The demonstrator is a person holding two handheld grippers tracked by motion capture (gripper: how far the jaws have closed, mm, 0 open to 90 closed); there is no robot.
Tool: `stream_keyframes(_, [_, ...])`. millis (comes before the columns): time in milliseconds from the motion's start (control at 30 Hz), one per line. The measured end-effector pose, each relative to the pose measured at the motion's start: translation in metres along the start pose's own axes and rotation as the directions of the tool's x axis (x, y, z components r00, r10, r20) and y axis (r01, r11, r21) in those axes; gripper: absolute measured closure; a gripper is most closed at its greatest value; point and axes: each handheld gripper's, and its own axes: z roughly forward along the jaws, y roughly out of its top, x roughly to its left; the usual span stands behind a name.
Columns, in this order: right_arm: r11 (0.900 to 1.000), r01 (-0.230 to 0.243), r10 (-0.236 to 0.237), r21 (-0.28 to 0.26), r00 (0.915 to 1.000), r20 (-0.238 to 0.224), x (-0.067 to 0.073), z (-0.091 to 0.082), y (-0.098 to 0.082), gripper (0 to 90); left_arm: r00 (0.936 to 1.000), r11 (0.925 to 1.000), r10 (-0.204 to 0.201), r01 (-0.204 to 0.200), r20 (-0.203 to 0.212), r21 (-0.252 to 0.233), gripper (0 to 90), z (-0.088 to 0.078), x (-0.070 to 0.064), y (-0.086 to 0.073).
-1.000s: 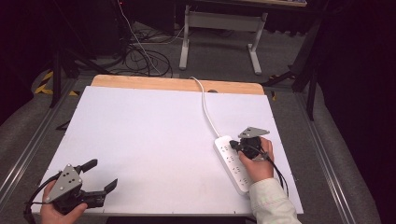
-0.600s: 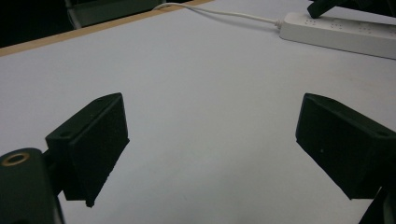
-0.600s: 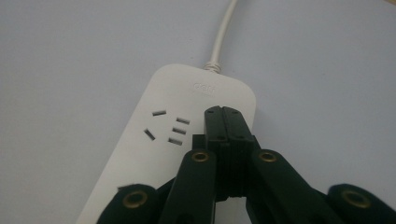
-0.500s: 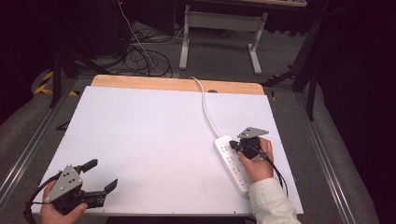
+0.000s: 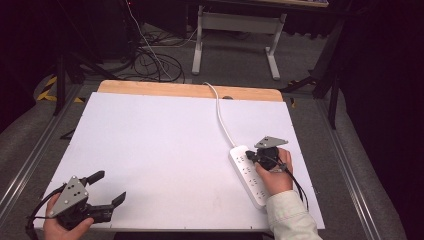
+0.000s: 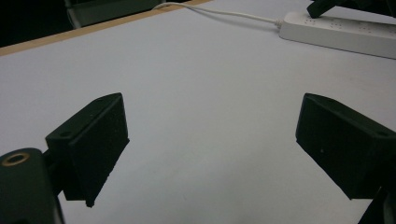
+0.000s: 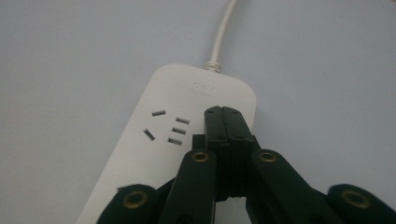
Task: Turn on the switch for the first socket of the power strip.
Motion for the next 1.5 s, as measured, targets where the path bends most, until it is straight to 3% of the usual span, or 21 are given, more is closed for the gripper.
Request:
stream_keyframes(100, [1.0, -0.021, 0.021, -0.022, 0.9998, 0.001, -0.001, -0.001, -0.002, 90.0, 1.0, 1.0, -0.005, 0.005, 0.003, 0.004, 9.9, 0.001, 0.0, 0.0])
stream_keyframes(233, [1.0, -0.005, 0.005, -0.03, 0.9998, 0.017, 0.001, -0.005, -0.001, 90.0, 1.0, 1.0, 0.003, -0.003, -0.001, 0.004, 9.8, 0.0, 0.001, 0.0])
stream_keyframes(433, [0.996, 0.022, -0.021, -0.084, 0.9996, 0.017, 0.007, -0.017, 0.005, 90.0, 1.0, 1.0, 0.003, -0.003, -0.001, 0.004, 9.9, 0.0, 0.001, 0.0])
stream_keyframes(867, [0.988, 0.022, -0.021, -0.154, 0.9998, 0.008, 0.013, -0.046, 0.016, 90.0, 1.0, 1.0, 0.0, 0.0, 0.0, 0.001, 9.8, 0.001, 0.002, 0.0])
stream_keyframes(1367, [0.979, 0.033, -0.033, -0.2, 0.9994, 0.003, 0.018, -0.066, 0.022, 90.0, 1.0, 1.0, 0.002, -0.002, 0.002, 0.003, 9.9, 0.0, 0.002, 0.0])
stream_keyframes(1500, [0.976, 0.019, -0.021, -0.217, 0.9998, -0.007, 0.018, -0.071, 0.021, 69.7, 1.0, 1.0, -0.005, 0.005, 0.002, 0.0, 9.9, 0.0, 0.001, 0.0])
